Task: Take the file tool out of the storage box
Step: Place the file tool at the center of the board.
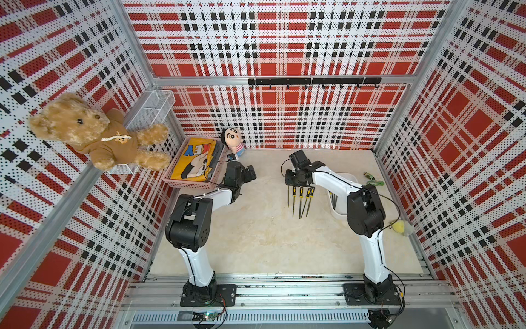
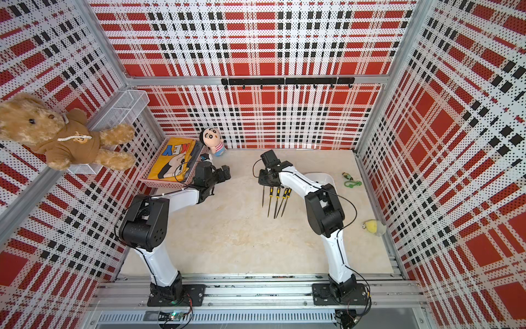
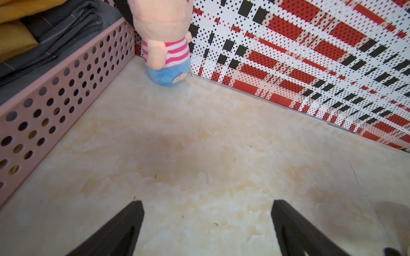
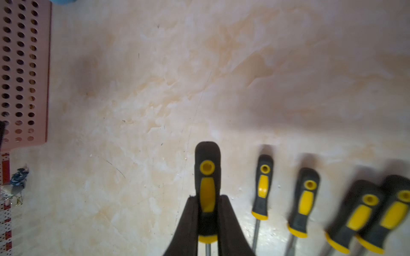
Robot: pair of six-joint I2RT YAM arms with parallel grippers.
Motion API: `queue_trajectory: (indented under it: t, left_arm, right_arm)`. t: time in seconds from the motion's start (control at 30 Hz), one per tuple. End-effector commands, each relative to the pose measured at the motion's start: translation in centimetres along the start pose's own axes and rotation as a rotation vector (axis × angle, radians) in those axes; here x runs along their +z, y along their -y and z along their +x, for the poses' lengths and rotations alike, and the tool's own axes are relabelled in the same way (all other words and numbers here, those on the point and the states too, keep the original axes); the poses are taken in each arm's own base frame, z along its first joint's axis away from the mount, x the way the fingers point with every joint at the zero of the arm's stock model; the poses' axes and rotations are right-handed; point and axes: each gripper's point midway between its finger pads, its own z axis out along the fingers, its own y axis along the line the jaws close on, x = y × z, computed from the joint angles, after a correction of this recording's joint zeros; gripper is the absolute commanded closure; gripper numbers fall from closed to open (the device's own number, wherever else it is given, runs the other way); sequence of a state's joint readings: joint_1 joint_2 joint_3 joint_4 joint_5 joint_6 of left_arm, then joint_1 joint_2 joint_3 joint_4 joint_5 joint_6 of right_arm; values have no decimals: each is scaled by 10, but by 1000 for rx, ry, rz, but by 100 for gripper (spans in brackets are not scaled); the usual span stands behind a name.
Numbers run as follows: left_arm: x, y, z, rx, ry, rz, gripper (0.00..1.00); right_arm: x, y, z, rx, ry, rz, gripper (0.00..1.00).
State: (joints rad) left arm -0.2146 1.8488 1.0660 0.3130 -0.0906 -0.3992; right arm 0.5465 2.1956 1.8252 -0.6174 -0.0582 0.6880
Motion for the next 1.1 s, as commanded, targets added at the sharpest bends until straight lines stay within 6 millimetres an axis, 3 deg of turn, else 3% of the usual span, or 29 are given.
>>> queue_trajectory:
  t: [0.0,0.2,0.5,0.73,1.07]
  left_arm:
    - [-2,-5,0,5,7,-12,3]
    - [-3,-10,5,-4,1,-13,3]
    - [-3,-13,4,-8,2,-17,3]
    - [-4,-16,8,-9,-3,-23,3]
    - [-4,-15,7,-15,-1,-18,3]
  right_arm:
    - [11,1,2,63,1,38,91]
    - [23,16,7,70,-7,118,88]
    - [41,22,21,29,-72,140,87]
    - [45,25,29,-4,-109,161,87]
    - [46,27,31,-17,-119,172,76]
